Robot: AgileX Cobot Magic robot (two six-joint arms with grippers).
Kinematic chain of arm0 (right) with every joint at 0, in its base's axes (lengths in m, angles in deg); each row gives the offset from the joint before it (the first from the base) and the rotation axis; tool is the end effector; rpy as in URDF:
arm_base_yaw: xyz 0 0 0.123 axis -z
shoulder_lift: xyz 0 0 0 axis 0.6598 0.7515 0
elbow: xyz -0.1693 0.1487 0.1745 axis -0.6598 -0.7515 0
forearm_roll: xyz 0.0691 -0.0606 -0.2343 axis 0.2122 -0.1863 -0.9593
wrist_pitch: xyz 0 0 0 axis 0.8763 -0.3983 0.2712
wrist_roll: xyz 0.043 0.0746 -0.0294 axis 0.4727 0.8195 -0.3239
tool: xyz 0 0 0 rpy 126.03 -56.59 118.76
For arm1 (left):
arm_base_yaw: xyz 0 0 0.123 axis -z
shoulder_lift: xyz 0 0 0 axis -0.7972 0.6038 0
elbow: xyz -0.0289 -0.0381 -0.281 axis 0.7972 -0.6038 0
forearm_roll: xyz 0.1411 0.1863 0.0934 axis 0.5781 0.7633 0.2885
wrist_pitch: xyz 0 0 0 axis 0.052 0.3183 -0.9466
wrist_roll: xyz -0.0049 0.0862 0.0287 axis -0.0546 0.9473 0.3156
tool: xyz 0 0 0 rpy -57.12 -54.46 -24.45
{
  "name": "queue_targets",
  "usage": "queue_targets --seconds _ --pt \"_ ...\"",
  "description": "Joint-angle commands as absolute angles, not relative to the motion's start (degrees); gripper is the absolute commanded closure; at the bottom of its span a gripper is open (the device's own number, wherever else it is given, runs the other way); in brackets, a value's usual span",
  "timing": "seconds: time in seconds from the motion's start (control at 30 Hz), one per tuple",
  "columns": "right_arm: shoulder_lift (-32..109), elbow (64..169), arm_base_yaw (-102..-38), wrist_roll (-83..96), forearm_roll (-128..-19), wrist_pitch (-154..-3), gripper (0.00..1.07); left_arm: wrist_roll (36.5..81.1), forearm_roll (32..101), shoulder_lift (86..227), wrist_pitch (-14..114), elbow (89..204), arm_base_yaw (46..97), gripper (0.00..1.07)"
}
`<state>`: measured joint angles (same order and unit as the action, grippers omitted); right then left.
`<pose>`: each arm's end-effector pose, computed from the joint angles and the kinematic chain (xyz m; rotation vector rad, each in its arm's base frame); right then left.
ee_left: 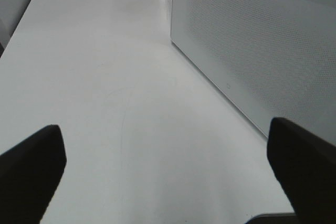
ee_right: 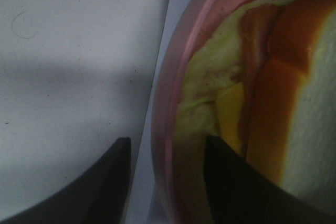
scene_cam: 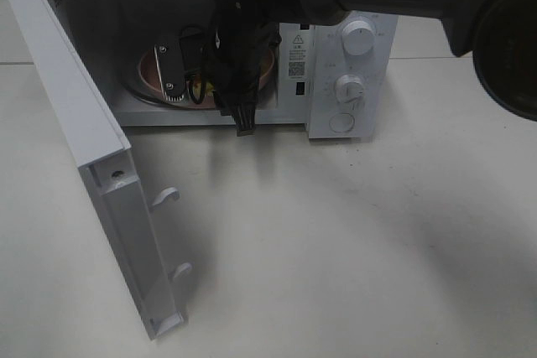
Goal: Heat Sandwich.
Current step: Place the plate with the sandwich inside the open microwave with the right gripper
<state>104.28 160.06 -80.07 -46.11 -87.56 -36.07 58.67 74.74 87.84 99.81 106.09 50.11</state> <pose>0.4141 0.3155 0.1680 -2.0380 1.5792 -0.3883 -0.0082 -0.0095 0.2822 0.0235 2.0248 -0.0665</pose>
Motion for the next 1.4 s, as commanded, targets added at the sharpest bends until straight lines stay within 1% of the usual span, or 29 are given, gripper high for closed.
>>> queue_targets --seconds 0.03,0.1,0.13,0.17,0.23,0.3,0.33,0.37,0.4,0.43,0.97,1.2,1.4 --pt "104.1 160.41 -79.96 -43.7 -87.79 -36.47 0.5 58.56 74.63 86.52 99.92 105.98 50.34 0.07" --pt "104.1 160.41 -79.96 -42.67 -87.79 -36.64 0.47 58.56 74.63 86.52 99.92 105.98 50.34 0.07" --pt "104.05 160.41 -79.96 -41.35 -87.56 -36.81 0.44 58.56 74.63 86.52 99.92 105.98 50.34 0.07" --pt "104.05 160.41 -79.96 -41.35 -87.56 -36.81 0.44 58.56 74.63 86.52 99.92 105.98 50.34 0.07" --pt "103.93 160.41 -79.96 -39.12 -87.33 -37.73 0.4 58.56 74.63 86.52 99.92 105.98 50.34 0.07" --pt "103.65 160.41 -79.96 -35.11 -87.33 -38.48 0.31 58.56 74.63 86.52 99.92 105.98 50.34 0.07" --pt "103.65 160.41 -79.96 -35.11 -87.33 -38.48 0.31 58.56 74.63 86.52 99.92 105.98 50.34 0.07" --pt "103.53 160.41 -79.96 -34.02 -87.39 -38.76 0.29 58.56 74.63 86.52 99.92 105.98 50.34 0.07" --pt "103.47 160.41 -79.96 -32.24 -87.79 -39.28 0.24 58.56 74.63 86.52 99.92 105.98 50.34 0.07" --pt "103.3 160.41 -79.96 -32.07 -87.79 -39.28 0.23 58.56 74.63 86.52 99.92 105.98 50.34 0.07" --pt "101.81 160.12 -80.07 -29.95 -87.67 -37.33 0.26 58.56 74.63 86.52 99.92 105.98 50.34 0.07" --pt "101.41 160.12 -80.3 -29.61 -85.27 -34.47 0.29 58.56 74.63 86.52 99.92 105.98 50.34 0.07" --pt "99.81 157.6 -80.7 -29.84 -84.69 -36.07 0.31 58.56 74.63 86.52 99.92 105.98 50.34 0.07"
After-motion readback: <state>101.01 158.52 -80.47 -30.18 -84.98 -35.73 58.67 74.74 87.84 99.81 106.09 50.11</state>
